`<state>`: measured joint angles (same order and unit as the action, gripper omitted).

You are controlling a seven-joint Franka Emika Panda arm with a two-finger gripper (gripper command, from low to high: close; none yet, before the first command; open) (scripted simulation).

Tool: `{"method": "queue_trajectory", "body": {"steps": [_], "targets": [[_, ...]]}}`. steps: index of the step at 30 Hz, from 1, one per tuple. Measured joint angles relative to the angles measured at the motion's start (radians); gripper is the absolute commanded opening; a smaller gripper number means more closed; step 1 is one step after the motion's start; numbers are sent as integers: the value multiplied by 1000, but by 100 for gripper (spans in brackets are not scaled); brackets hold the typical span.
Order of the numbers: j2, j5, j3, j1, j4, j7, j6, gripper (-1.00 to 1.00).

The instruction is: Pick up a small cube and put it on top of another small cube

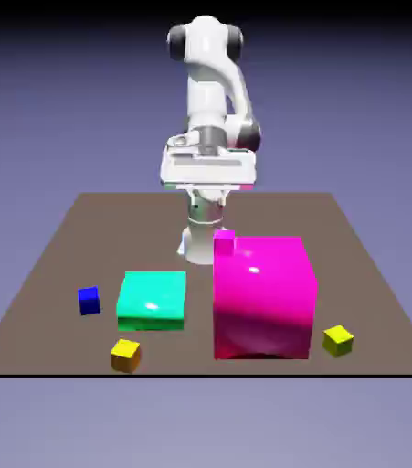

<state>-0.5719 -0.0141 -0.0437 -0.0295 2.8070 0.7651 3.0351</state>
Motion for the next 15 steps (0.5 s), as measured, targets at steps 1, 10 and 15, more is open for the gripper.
{"method": "queue_trajectory", "body": {"steps": [1, 10, 15], "targets": [[-2, -12, -36, -15, -2, 20, -2, 0], [-16, -117, -362, -146, -25, 200, -16, 0], [-24, -176, -544, -218, -37, 299, -24, 0]]}}
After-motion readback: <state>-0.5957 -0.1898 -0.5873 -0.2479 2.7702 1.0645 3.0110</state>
